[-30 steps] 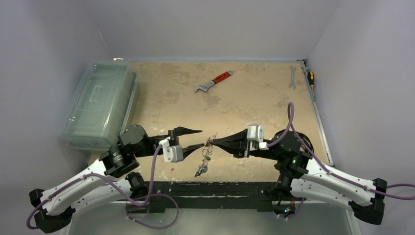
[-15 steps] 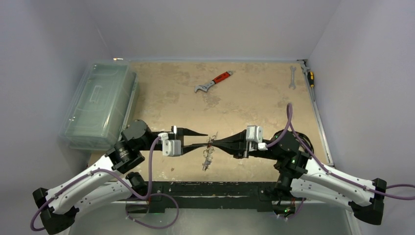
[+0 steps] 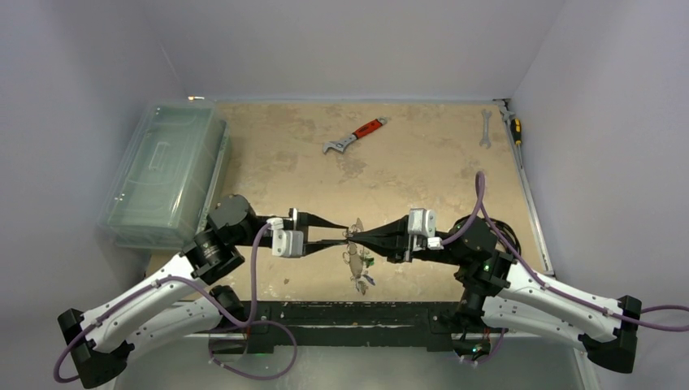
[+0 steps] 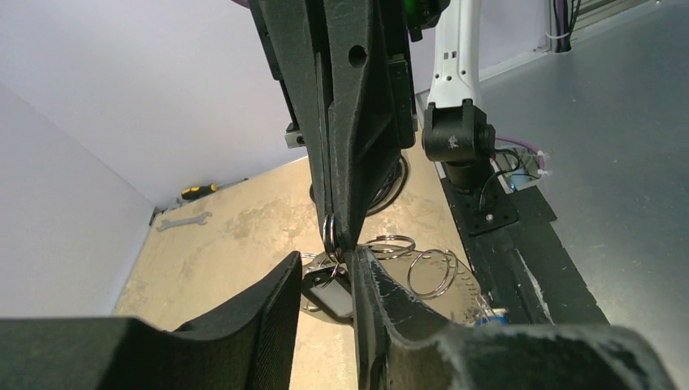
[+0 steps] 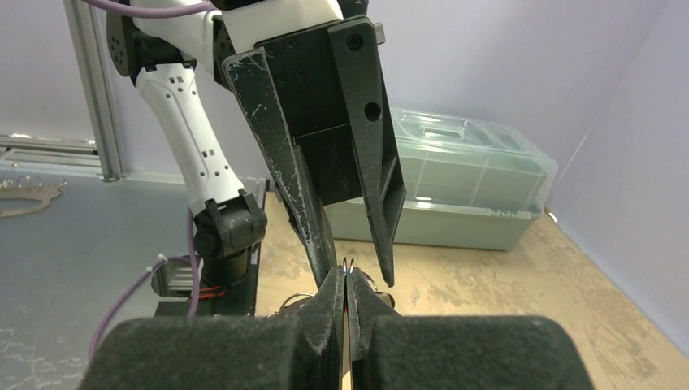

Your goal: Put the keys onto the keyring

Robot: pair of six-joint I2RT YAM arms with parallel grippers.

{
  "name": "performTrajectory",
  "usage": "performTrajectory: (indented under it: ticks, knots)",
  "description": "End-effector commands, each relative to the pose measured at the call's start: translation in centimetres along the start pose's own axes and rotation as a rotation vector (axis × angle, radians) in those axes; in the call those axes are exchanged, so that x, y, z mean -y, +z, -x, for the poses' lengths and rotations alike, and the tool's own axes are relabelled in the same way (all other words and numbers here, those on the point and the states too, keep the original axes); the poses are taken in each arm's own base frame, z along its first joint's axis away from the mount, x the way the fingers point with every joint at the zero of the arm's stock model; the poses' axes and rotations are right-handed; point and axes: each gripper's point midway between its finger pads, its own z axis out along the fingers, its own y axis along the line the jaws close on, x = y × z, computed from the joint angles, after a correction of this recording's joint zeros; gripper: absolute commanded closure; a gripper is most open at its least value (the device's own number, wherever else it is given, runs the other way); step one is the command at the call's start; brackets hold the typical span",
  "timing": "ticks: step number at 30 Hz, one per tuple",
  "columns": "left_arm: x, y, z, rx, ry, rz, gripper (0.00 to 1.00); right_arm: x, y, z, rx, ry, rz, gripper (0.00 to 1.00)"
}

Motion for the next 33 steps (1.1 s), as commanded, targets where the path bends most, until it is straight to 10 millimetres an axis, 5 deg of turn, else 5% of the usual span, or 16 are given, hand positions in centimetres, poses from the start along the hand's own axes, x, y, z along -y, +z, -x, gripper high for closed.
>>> performTrajectory:
  ticks: [1,9,12,20,25,33]
  knots:
    - [0.3,0.2,-0.1,0.004,-0.004,-0.033,0.75,0.1,0.0,3.6,0.117,-0.054,0.003,1.0]
    - [0.6,0.4,-0.3,0.012,-0.023,-0.06,0.88,-0.1,0.3,3.5,0.125,-0.047,0.021,1.0]
    - [0.7,0.5,-0.3,0.019,-0.027,-0.073,1.0,-0.2,0.4,3.6,0.13,-0.048,0.027,1.0]
    - [-0.9,0.1,-1.3,-0.03,-0.002,0.018,1.0,-0.2,0.6,2.8,0.106,-0.033,0.026,1.0]
    - [-2.4,-0.5,-1.9,-0.077,0.012,0.108,1.0,0.8,0.4,1.5,0.016,-0.01,-0.033,0.76]
    - [-3.3,-1.0,-2.4,-0.108,0.02,0.154,1.0,3.1,-0.3,0.7,-0.097,-0.051,-0.143,0.53]
